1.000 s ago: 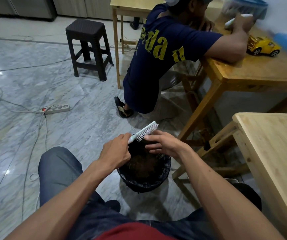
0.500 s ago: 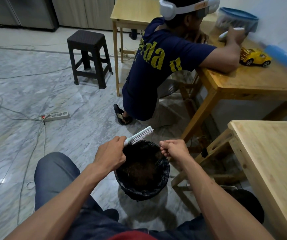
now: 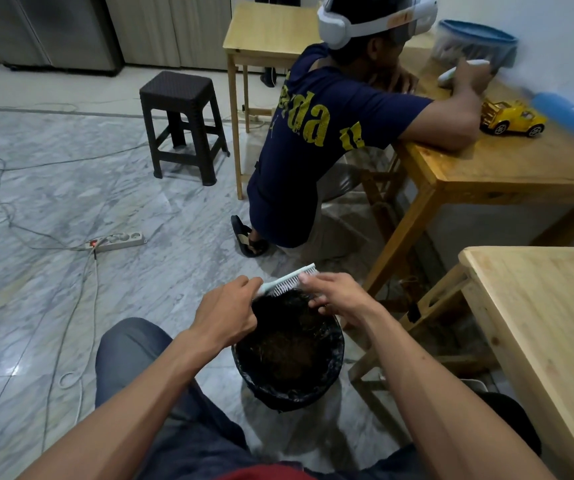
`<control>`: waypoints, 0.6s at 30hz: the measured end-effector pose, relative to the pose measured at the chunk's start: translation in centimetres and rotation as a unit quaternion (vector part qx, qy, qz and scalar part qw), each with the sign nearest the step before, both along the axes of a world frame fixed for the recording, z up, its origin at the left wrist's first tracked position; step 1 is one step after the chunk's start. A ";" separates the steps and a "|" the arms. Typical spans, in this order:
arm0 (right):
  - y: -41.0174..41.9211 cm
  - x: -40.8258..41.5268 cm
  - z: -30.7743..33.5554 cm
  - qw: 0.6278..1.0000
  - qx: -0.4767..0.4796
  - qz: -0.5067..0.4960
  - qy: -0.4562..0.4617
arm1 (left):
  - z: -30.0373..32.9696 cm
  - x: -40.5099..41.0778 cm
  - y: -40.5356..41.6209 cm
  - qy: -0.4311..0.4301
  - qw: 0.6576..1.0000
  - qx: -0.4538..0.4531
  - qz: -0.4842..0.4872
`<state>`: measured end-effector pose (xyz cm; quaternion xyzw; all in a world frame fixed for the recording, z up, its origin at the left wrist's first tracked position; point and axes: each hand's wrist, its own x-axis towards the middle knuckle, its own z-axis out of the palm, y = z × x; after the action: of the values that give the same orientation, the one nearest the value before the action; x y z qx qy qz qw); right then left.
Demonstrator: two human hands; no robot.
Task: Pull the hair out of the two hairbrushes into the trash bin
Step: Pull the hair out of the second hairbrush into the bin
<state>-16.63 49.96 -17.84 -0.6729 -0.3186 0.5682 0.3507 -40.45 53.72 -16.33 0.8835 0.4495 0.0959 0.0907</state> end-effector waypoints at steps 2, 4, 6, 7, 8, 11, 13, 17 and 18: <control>0.0 -0.1 -0.2 0.999 0.015 -0.040 0.034 | 0.3 0.3 0.4 0.013 1.000 0.012 -0.010; 0.0 0.2 -0.4 0.995 0.016 -0.080 0.057 | 0.4 0.5 0.9 0.020 1.000 0.020 -0.007; -0.1 0.7 -0.5 0.996 0.006 -0.078 0.049 | 0.4 0.5 1.2 0.021 0.999 0.027 -0.001; -0.3 0.8 -0.5 0.997 0.002 -0.070 0.041 | 0.4 0.5 1.4 0.020 0.999 0.032 0.002; -0.4 1.0 -0.4 0.997 0.002 -0.065 0.036 | 0.4 0.5 1.5 0.020 0.999 0.037 0.005; -0.8 1.6 -0.3 0.998 -0.005 -0.058 0.004 | 0.5 0.5 1.7 0.016 0.998 0.051 0.021; -1.2 1.7 -0.5 0.998 -0.038 -0.039 -0.045 | 0.5 0.5 1.9 0.007 0.998 0.055 0.042; -1.7 1.3 -2.1 0.990 -0.083 -0.002 -0.114 | 0.8 -0.1 2.5 -0.003 0.996 0.055 0.072; -1.7 1.0 -2.2 0.991 -0.085 0.014 -0.106 | 0.9 -0.2 2.5 -0.002 0.996 0.054 0.070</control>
<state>-15.65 48.22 -20.01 -0.7519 -0.3138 0.5240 0.2482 -40.61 56.25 -15.40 0.8530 0.5045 0.1284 0.0368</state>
